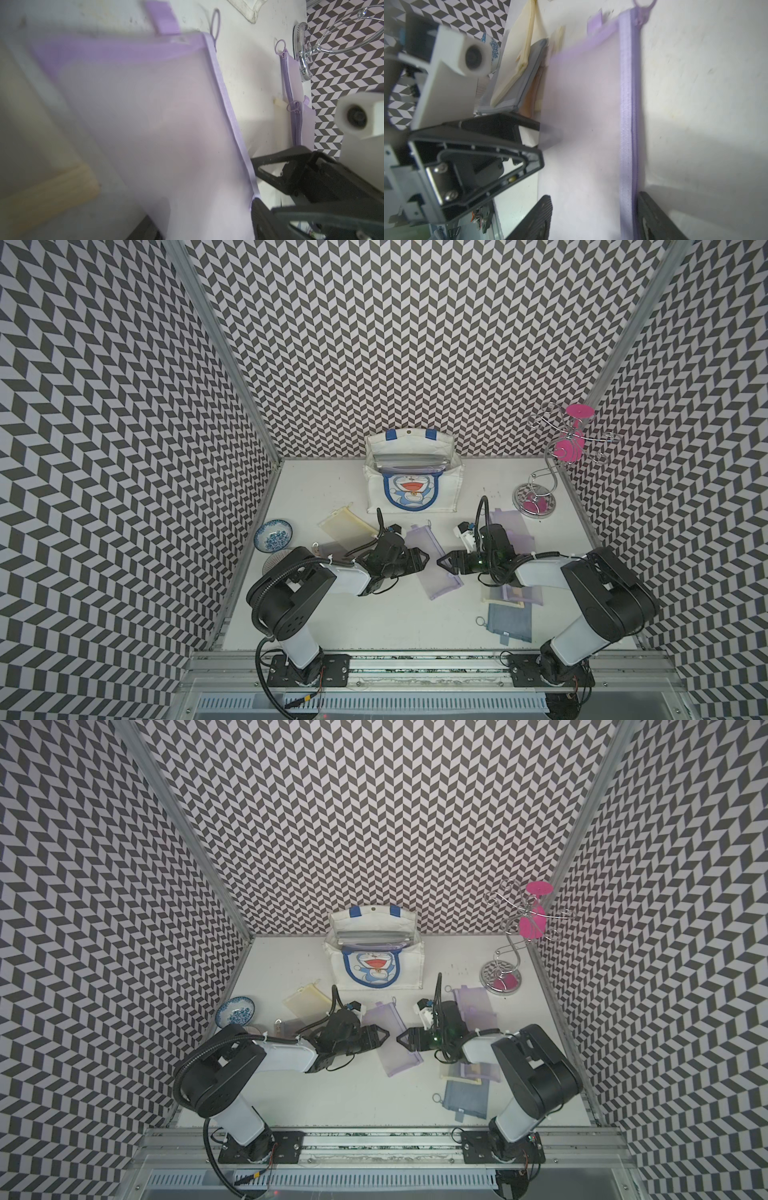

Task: Put the pencil pouch into the canvas bag
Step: Pick up the pencil pouch from the center of the board.

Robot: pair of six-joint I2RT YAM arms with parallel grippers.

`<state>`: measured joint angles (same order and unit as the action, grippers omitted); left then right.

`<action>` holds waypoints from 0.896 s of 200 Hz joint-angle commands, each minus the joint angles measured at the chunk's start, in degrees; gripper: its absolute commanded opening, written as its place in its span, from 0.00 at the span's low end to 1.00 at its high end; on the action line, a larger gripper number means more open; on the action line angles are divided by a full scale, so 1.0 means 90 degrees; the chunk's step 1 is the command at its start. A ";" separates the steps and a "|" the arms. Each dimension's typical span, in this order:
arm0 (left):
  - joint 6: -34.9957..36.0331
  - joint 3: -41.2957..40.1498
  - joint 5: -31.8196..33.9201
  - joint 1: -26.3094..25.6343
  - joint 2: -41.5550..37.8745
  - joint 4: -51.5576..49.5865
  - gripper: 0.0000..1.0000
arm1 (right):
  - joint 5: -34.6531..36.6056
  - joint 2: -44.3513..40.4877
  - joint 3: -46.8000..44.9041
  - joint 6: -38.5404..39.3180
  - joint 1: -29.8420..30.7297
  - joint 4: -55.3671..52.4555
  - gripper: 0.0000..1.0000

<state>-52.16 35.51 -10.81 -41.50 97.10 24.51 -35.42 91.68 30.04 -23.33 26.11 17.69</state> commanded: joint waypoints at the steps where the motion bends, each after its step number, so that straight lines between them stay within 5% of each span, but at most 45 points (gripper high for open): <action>1: -0.0025 -0.0088 0.0057 0.0011 0.0271 -0.0234 0.63 | -0.0068 -0.0214 -0.0367 -0.0279 0.0159 0.0089 0.65; 25: -0.0018 -0.0111 -0.0010 0.0011 0.0310 -0.0103 0.48 | -0.0041 -0.0399 -0.0462 -0.0349 0.0248 0.0061 0.65; 65: 0.0159 -0.0234 -0.0003 0.0012 0.0059 -0.0065 0.00 | -0.0036 -0.0597 -0.0435 -0.0339 0.0249 -0.0099 0.65; 103: 0.0625 -0.0500 -0.0370 0.0012 -0.0521 0.0185 0.00 | -0.0228 -0.1073 -0.0567 -0.0515 0.0206 -0.0168 0.67; 179: 0.1845 -0.1250 -0.1787 0.0006 -0.3061 0.1263 0.00 | -0.1530 -0.2973 -0.0628 -0.1011 -0.0027 0.0815 0.75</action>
<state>-40.36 24.80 -21.93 -41.47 75.07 31.16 -43.53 69.01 22.90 -31.20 26.06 18.15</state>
